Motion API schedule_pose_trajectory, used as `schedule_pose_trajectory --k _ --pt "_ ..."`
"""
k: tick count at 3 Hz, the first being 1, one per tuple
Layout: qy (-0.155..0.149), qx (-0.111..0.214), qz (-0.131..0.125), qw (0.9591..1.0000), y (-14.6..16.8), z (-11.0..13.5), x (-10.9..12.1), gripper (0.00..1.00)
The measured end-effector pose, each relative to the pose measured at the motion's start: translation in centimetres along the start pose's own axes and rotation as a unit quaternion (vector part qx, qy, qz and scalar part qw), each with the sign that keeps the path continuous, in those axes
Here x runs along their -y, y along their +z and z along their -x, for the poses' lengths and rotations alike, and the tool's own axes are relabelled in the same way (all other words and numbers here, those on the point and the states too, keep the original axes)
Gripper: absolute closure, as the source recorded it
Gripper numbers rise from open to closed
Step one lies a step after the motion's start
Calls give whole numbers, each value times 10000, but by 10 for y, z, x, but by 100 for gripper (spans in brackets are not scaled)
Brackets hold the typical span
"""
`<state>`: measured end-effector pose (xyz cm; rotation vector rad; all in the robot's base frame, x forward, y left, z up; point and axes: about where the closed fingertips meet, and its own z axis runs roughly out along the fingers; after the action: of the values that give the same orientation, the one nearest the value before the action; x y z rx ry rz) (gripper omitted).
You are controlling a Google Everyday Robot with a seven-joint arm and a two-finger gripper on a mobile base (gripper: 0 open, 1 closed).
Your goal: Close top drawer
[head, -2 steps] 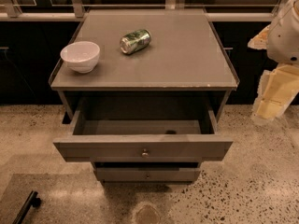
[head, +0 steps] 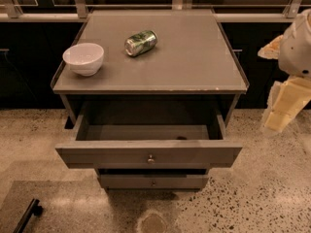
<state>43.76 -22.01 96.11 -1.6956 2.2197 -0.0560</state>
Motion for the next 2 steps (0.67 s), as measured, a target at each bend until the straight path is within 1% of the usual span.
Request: schedule_pose_trajectory --k 1,2 --pt "101 706 336 9969 62 -15 -28 0" --pt "558 1689 893 9800 151 -18 -76 0"
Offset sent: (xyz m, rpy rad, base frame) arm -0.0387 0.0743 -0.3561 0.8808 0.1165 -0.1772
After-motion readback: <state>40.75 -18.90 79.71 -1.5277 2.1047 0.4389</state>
